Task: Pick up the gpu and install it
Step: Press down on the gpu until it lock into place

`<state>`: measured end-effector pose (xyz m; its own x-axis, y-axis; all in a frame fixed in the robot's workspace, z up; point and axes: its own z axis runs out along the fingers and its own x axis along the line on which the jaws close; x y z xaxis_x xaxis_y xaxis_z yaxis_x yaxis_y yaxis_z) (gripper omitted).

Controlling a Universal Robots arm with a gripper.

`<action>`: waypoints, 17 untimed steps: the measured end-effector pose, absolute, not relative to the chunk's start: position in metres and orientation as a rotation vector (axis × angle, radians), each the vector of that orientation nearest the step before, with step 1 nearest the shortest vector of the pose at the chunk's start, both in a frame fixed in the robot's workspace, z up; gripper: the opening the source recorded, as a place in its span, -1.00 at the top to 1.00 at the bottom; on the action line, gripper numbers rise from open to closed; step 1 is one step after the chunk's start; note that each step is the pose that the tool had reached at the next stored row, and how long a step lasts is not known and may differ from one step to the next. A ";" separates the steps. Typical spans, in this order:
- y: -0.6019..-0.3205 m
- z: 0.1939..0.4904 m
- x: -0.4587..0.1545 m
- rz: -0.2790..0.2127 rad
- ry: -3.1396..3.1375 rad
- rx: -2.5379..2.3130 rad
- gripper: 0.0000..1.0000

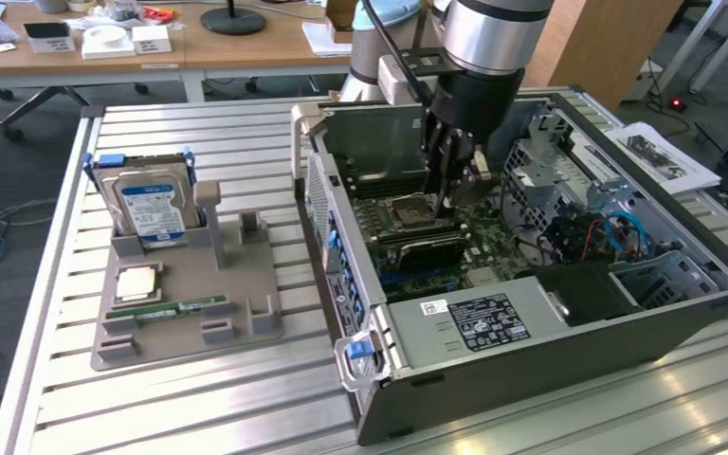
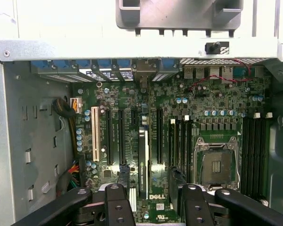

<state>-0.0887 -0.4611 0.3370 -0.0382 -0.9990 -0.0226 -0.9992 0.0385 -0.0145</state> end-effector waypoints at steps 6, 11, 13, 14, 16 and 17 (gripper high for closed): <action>-0.461 0.337 -0.089 0.008 2.245 -2.160 0.07; -0.461 0.337 -0.089 0.008 2.245 -2.160 0.23; -0.461 0.337 -0.089 0.008 2.245 -2.160 0.36; -0.461 0.337 -0.089 0.008 2.245 -2.160 0.47; -0.461 0.337 -0.089 0.008 2.245 -2.160 0.58; -0.461 0.337 -0.089 0.008 2.245 -2.160 0.70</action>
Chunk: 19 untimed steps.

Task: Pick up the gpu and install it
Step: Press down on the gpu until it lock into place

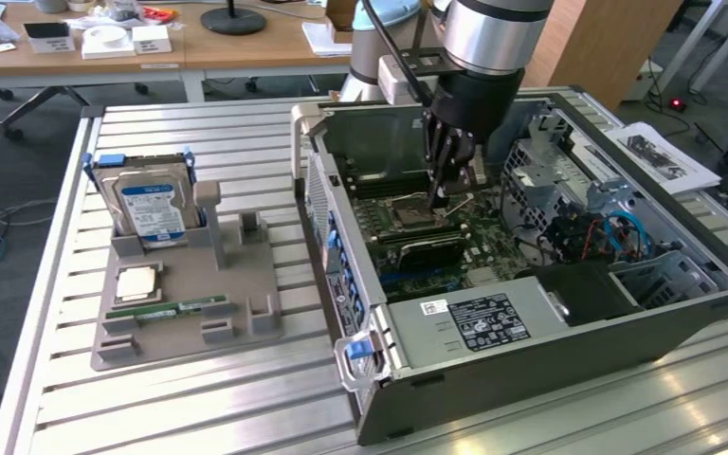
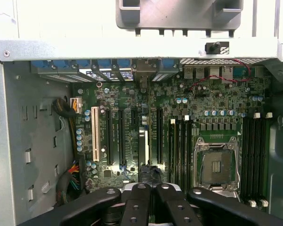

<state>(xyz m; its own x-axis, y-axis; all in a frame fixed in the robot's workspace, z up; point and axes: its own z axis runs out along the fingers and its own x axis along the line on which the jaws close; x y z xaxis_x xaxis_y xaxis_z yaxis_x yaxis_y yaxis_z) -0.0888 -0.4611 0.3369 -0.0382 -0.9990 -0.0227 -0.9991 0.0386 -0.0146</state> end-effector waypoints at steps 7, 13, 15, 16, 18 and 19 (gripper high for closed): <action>-0.461 0.337 -0.089 0.008 2.245 -2.160 0.79; -0.461 0.337 -0.089 0.008 2.245 -2.160 0.79; -0.461 0.337 -0.089 0.008 2.245 -2.160 0.79; -0.461 0.337 -0.089 0.008 2.245 -2.160 0.79; -0.459 0.336 -0.090 0.008 2.245 -2.160 0.79; -0.458 0.336 -0.091 0.008 2.245 -2.160 0.79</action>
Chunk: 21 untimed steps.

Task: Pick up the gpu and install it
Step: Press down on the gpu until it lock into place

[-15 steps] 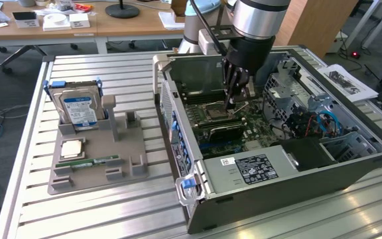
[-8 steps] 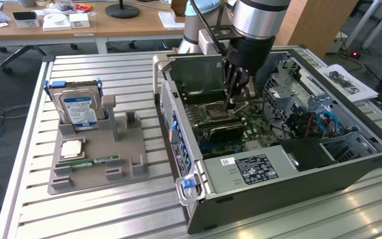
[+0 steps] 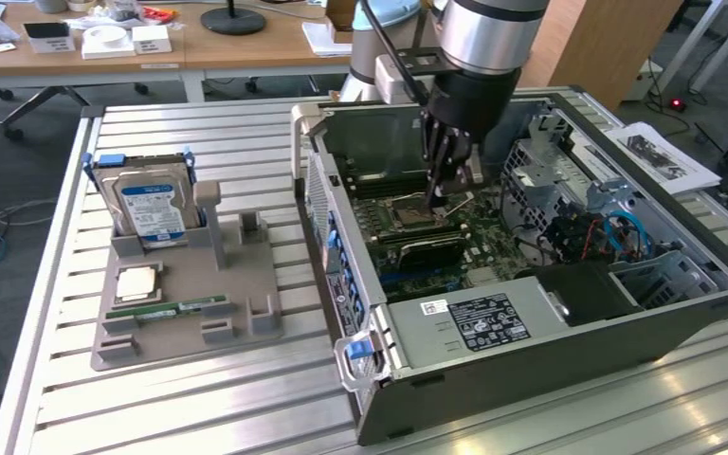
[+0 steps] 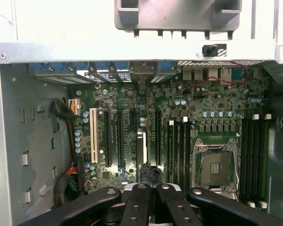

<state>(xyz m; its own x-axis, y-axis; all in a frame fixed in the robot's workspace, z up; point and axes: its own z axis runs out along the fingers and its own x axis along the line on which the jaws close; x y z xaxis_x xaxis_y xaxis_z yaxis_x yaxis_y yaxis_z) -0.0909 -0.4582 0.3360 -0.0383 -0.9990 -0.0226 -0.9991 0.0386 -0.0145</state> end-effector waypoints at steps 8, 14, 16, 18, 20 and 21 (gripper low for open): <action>-0.452 0.326 -0.093 0.007 2.245 -2.161 0.79; -0.452 0.325 -0.093 0.007 2.245 -2.160 0.79; -0.452 0.325 -0.093 0.007 2.245 -2.160 0.79; -0.452 0.323 -0.093 0.007 2.245 -2.160 0.79; -0.452 0.319 -0.093 0.007 2.245 -2.160 0.79; -0.452 0.318 -0.093 0.007 2.245 -2.160 0.79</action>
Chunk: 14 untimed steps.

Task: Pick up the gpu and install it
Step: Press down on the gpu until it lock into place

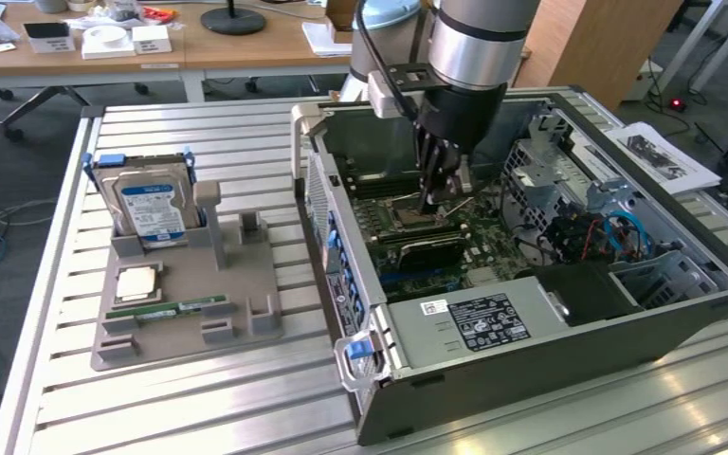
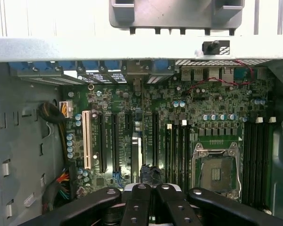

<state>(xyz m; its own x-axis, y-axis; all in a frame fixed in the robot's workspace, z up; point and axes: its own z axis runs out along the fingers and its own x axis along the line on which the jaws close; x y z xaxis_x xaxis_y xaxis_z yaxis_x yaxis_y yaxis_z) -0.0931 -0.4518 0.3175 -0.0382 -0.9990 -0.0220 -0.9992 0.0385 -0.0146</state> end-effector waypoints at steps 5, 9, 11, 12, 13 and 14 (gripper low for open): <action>-0.452 0.309 -0.093 0.007 2.245 -2.161 0.79; -0.452 0.302 -0.093 0.007 2.245 -2.161 0.79; -0.452 0.298 -0.093 0.007 2.245 -2.160 0.79; -0.452 0.296 -0.093 0.007 2.245 -2.161 0.79; -0.452 0.296 -0.093 0.007 2.245 -2.160 0.79; -0.452 0.296 -0.093 0.007 2.245 -2.161 0.79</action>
<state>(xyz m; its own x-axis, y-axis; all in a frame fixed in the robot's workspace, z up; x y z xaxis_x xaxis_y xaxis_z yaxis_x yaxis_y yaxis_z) -0.0932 -0.4519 0.2956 -0.0383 -0.9990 -0.0216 -0.9992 0.0386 -0.0145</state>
